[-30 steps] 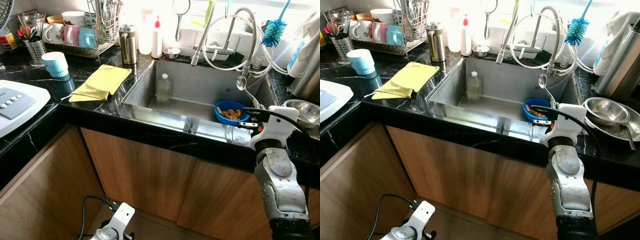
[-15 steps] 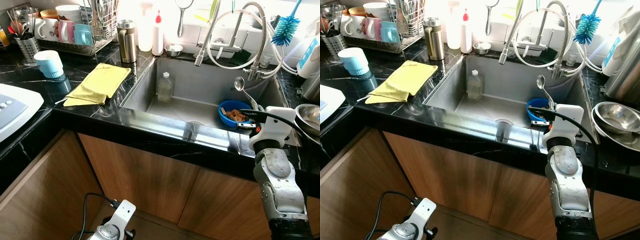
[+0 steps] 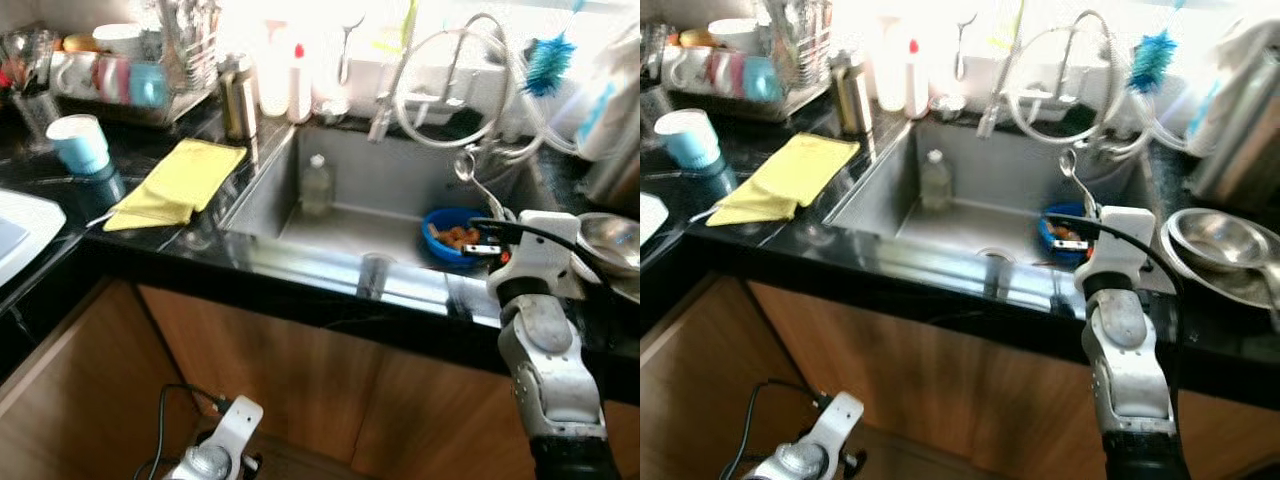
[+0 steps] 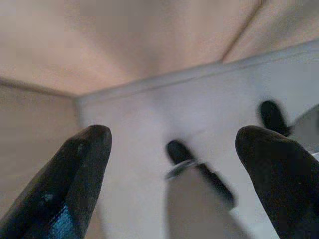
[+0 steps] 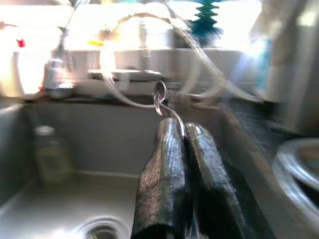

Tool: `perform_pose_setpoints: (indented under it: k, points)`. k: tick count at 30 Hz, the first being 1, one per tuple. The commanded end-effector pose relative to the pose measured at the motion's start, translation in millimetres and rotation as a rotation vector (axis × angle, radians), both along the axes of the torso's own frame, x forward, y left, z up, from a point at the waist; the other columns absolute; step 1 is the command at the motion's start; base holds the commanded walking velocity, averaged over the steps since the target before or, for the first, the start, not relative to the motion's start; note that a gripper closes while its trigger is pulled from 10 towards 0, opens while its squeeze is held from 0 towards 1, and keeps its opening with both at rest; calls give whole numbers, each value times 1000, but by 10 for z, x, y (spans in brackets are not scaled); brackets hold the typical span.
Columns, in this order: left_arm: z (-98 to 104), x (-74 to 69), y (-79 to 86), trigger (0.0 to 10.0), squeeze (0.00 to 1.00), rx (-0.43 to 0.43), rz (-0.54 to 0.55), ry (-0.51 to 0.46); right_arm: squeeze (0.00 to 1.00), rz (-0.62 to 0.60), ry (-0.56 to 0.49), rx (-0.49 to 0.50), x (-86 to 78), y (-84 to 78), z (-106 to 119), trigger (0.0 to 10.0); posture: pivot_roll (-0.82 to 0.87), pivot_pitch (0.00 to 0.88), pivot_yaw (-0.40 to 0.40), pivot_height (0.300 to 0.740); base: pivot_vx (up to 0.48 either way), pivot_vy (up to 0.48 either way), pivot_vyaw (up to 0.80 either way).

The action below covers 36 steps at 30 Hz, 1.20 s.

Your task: Kitchen organization

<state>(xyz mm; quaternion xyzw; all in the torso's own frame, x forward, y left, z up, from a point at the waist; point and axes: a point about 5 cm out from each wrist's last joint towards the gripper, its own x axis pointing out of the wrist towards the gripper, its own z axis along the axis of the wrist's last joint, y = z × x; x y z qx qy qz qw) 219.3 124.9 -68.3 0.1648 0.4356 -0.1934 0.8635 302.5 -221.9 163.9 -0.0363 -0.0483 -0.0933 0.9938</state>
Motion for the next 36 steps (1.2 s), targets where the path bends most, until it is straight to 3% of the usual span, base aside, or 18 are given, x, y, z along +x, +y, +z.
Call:
perform_pose_setpoints:
  k: [1, 30, 36]
  points:
    - [9, 22, 138, 10000, 0, 33, 13, -2, 0, 27, -26, -3, 32, 80, 79, 10000, 15, 5, -35, 736, 307, 0, 0]
    - [0, 6, 167, 10000, 0, 43, 16, -3, 0, 50, -8, 0, 35, 113, 43, 10000, 18, 9, -34, 736, 310, 0, 0]
    - [-5, -1, 173, 10000, 0, 50, 16, -2, 0, 51, -2, 1, 33, 115, 33, 10000, 17, 10, -34, 736, 0, 0, 0]
